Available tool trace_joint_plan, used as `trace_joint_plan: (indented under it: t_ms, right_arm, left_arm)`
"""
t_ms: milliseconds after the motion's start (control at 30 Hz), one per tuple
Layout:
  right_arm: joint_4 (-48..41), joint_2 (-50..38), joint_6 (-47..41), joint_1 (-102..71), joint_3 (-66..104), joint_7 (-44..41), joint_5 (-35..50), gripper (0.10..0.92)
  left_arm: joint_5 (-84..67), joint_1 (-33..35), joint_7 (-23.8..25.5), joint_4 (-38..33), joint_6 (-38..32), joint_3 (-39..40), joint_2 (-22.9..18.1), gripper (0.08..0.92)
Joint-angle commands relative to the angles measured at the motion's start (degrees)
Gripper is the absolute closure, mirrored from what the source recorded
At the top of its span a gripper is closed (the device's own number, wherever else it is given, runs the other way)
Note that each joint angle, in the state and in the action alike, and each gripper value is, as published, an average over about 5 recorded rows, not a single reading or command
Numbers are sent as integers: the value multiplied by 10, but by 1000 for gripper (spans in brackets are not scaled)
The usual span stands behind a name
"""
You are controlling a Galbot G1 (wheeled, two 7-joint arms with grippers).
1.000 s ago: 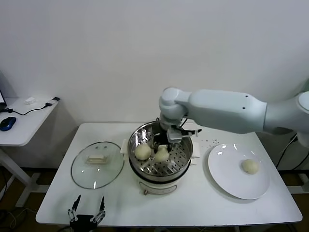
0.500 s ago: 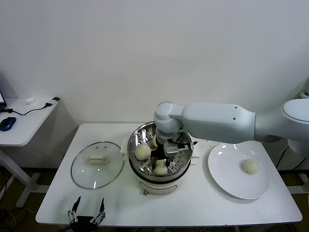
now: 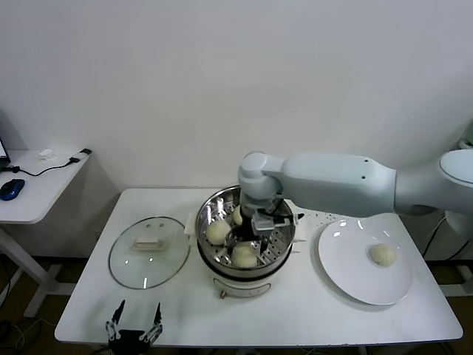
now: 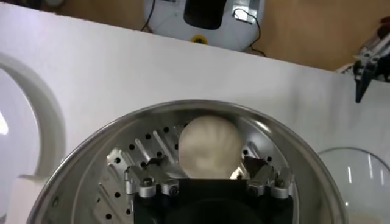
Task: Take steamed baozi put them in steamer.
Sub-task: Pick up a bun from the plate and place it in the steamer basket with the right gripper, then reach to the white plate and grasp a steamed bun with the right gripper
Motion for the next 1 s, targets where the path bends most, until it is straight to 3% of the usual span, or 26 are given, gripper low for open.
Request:
trace_joint_plan:
  t_ms: [33,167,267,500,733,1000]
  right_arm:
    - [-32,-39,-20,59,6,0,54,203]
    - [-71,-86,-119,136,-63,59,138,203]
    - [-91,-127,-233,183,-141,115,250,203]
    - [-112,-252,-437,168,-125,100,354,203]
    - [-119,-369,-479,47,-28,59,294,203]
    - [-180,-424,-425,-202,205,-8,155,203]
  left_arm:
    - [1,0,0,-2,0,1,1,177]
    - [1,0,0,-7,0,1,1,177]
    - [1,0,1,-12,0,2,2,177]
    - [-1,-3,1,-23,2,4,3,177]
    - [-3,-1,1,-27,2,2,4,177]
    - [-1,8,1,-32,1,2,2,177]
